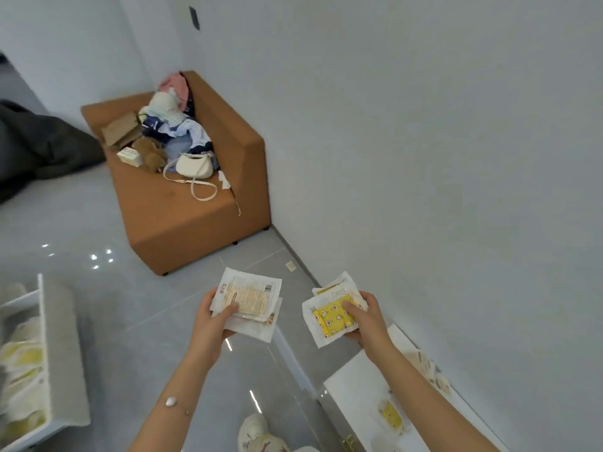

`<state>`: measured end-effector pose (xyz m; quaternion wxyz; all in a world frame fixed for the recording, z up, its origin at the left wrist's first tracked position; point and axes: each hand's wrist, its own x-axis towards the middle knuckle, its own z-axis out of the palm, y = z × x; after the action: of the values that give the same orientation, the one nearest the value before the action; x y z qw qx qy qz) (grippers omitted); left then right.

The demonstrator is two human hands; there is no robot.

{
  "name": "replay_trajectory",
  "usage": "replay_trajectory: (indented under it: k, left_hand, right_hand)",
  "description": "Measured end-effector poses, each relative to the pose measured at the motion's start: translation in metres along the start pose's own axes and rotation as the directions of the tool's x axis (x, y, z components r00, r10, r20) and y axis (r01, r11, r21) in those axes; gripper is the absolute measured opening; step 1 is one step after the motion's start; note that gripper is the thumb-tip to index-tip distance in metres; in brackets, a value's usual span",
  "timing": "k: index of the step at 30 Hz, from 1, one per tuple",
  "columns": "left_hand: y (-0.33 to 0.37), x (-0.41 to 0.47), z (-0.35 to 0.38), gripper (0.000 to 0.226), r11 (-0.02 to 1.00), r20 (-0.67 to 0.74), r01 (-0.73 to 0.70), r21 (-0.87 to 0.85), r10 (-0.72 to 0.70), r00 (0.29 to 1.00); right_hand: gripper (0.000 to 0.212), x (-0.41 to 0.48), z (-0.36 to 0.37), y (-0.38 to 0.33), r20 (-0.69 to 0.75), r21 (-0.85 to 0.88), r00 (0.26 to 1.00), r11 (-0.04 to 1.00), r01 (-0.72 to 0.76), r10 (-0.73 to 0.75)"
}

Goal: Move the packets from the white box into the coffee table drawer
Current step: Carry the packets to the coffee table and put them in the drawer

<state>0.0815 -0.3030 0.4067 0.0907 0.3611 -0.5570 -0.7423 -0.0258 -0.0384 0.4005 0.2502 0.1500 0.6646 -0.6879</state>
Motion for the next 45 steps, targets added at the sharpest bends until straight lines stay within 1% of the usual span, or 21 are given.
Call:
replay_trajectory:
  k: [3,5,9,11,16,18,25,28,33,35,40,45]
  left_hand:
    - [0.02,0.016,-0.05,0.044,0.997,-0.097,-0.018,-0.08,0.01,0.995]
    - [0.032,0.028,-0.081,0.044,0.994,-0.141,-0.038,-0.099,0.024,0.99]
    - [0.059,0.048,-0.132,0.042,0.988,-0.211,-0.08,-0.132,0.051,0.976]
    - [0.072,0.058,-0.158,0.04,0.984,-0.253,-0.096,-0.151,0.055,0.966]
    - [0.089,0.08,-0.217,0.047,0.974,-0.357,-0.105,-0.199,0.028,0.934]
    - [0.092,0.088,-0.236,0.046,0.969,-0.397,-0.112,-0.219,0.016,0.918]
    - [0.099,0.131,-0.284,0.046,0.94,-0.515,-0.142,-0.311,-0.041,0.856]
    - [0.11,0.158,-0.298,0.048,0.925,-0.571,-0.185,-0.332,-0.041,0.82]
    - [0.131,0.205,-0.315,0.046,0.885,-0.656,-0.265,-0.384,-0.059,0.753]
    - [0.136,0.219,-0.32,0.046,0.859,-0.684,-0.295,-0.419,-0.086,0.724]
    - [0.14,0.243,-0.334,0.052,0.793,-0.76,-0.389,-0.468,-0.136,0.636]
    - [0.134,0.25,-0.357,0.053,0.766,-0.812,-0.415,-0.491,-0.229,0.537]
  right_hand:
    - [0.036,0.014,0.057,-0.013,0.065,-0.013,0.998,1.0,0.015,-0.015]
    - [0.035,0.022,0.096,-0.024,0.102,-0.028,0.994,0.999,0.036,-0.033]
    - [0.032,0.035,0.168,-0.041,0.161,-0.113,0.98,0.984,0.135,-0.116]
    - [0.033,0.042,0.207,-0.046,0.195,-0.142,0.973,0.978,0.156,-0.127]
    - [0.038,0.058,0.295,-0.047,0.282,-0.178,0.956,0.974,0.138,-0.084]
    - [0.039,0.067,0.326,-0.048,0.321,-0.187,0.945,0.975,0.121,-0.056]
    - [0.034,0.114,0.428,-0.057,0.454,-0.255,0.891,0.962,0.1,0.028]
    - [0.036,0.144,0.47,-0.068,0.514,-0.289,0.855,0.952,0.101,0.065]
    - [0.035,0.193,0.537,-0.091,0.616,-0.333,0.781,0.932,0.144,0.1]
    - [0.035,0.208,0.562,-0.1,0.654,-0.356,0.746,0.921,0.159,0.124]
    - [0.027,0.238,0.627,-0.117,0.719,-0.395,0.67,0.902,0.173,0.186]
    - [0.022,0.252,0.69,-0.115,0.763,-0.435,0.594,0.882,0.18,0.254]
